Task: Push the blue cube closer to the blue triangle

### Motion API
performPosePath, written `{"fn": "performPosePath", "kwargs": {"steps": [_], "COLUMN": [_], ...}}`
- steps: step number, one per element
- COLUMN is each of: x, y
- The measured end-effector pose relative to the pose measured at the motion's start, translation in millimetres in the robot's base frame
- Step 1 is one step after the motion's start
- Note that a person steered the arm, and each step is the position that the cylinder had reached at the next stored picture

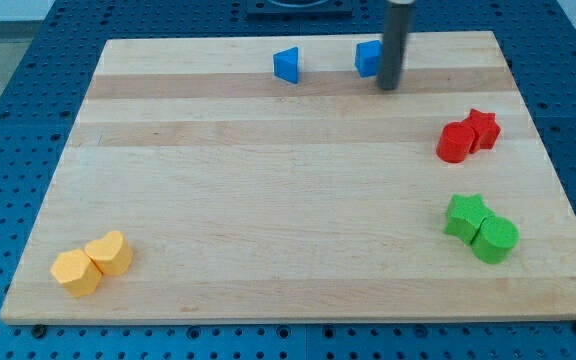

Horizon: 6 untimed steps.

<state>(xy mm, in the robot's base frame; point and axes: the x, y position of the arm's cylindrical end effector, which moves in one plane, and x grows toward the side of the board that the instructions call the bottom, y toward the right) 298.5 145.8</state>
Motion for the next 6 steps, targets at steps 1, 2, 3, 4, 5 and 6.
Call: {"fn": "performPosePath", "kwargs": {"steps": [1, 2, 3, 4, 5, 6], "x": [-38.3, -67.4, -51.2, -15.1, -15.6, -15.1], "y": [29.6, 12.1, -50.2, -111.5, -99.9, -47.9]}}
